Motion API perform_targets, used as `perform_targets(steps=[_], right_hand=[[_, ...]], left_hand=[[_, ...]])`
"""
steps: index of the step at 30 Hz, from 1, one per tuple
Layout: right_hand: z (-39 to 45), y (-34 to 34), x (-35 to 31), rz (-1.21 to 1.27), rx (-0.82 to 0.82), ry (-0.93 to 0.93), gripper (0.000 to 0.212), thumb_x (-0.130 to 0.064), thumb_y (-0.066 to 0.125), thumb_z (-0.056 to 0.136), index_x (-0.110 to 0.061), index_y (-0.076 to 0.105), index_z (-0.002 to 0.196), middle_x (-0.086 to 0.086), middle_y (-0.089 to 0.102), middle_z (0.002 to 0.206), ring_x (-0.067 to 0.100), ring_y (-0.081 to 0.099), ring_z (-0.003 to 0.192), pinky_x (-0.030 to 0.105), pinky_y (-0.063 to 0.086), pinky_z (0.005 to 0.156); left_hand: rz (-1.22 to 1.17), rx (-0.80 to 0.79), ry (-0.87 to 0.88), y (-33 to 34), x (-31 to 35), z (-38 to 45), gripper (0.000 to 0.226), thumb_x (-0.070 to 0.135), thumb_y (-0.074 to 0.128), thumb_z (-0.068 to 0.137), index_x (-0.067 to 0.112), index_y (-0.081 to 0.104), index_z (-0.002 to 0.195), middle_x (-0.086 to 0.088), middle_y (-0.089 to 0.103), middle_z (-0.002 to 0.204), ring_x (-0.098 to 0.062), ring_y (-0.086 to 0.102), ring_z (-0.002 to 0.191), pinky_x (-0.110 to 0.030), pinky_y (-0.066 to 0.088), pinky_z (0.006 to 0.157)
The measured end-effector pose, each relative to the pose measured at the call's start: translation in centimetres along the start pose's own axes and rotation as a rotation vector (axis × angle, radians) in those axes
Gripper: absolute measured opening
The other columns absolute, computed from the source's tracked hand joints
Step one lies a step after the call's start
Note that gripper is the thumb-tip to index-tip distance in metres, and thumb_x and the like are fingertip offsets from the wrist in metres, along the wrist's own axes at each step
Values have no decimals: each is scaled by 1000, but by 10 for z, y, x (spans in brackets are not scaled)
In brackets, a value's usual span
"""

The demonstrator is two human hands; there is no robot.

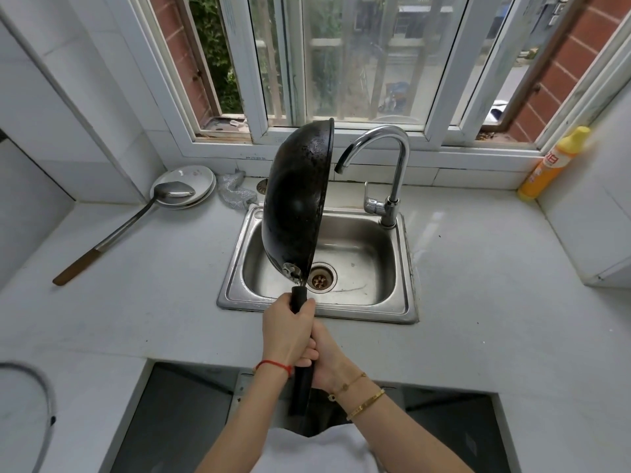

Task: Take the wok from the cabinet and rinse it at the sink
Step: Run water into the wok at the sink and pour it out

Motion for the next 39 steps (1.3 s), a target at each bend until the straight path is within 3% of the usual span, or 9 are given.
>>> perform_targets(steps=[7, 18, 39], right_hand=[[1, 0, 1, 7, -23, 14, 76, -41, 31, 104, -16, 43, 33, -6, 35, 27, 5, 32, 20, 14, 24, 24], [6, -1, 0, 23, -37, 14, 74, -38, 30, 104, -15, 43, 35, -6, 36, 27, 5, 32, 20, 14, 24, 24], [10, -7, -8, -25, -14, 23, 75, -38, 31, 104, -16, 45, 34, -7, 37, 27, 5, 34, 21, 13, 26, 25]], left_hand=[[1, 11, -8, -2, 0, -1, 26, 32, 63, 84, 12, 58, 69, -4, 60, 59, -25, 61, 62, -35, 52, 61], [4, 11, -5, -2, 1, 0, 25, 33, 62, 84, 10, 61, 73, -11, 64, 64, -30, 64, 65, -46, 56, 67], [-10, 16, -23, 4, 0, 6, 27, 31, 63, 85, 9, 60, 70, -8, 59, 60, -32, 63, 65, -46, 56, 67]])
Point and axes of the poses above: each hand's wrist, its own z-axis towards the middle knuckle, its own y-axis out of the palm, x = y × z, the point moved 4 cm from there along z, towards the middle knuckle
